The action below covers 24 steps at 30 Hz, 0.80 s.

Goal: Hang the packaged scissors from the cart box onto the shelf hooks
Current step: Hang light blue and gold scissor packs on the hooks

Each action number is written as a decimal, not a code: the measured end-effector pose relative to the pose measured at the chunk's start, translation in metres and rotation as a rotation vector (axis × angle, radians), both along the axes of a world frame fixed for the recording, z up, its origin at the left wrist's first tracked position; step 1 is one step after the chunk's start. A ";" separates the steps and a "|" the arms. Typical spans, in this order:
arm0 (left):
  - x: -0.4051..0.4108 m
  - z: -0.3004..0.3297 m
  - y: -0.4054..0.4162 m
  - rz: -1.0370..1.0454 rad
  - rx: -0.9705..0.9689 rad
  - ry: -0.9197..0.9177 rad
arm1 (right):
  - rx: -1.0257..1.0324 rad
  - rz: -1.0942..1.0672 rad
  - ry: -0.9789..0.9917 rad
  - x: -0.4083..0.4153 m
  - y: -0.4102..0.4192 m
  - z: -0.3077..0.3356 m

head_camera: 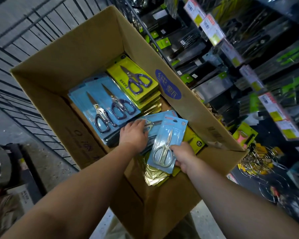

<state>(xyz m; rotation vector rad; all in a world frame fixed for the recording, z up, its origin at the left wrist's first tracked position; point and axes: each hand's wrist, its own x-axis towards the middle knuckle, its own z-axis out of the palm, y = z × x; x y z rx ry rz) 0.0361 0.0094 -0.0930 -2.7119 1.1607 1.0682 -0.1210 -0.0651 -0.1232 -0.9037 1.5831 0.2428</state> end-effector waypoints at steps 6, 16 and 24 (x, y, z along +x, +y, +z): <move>-0.010 0.004 0.008 -0.039 0.119 -0.135 | 0.011 0.010 -0.024 0.007 -0.003 0.009; -0.007 0.004 0.000 0.121 0.187 0.009 | 0.003 0.040 -0.028 0.010 -0.006 0.012; -0.016 0.020 0.012 0.411 0.287 0.394 | 0.015 0.107 -0.076 0.009 -0.009 0.019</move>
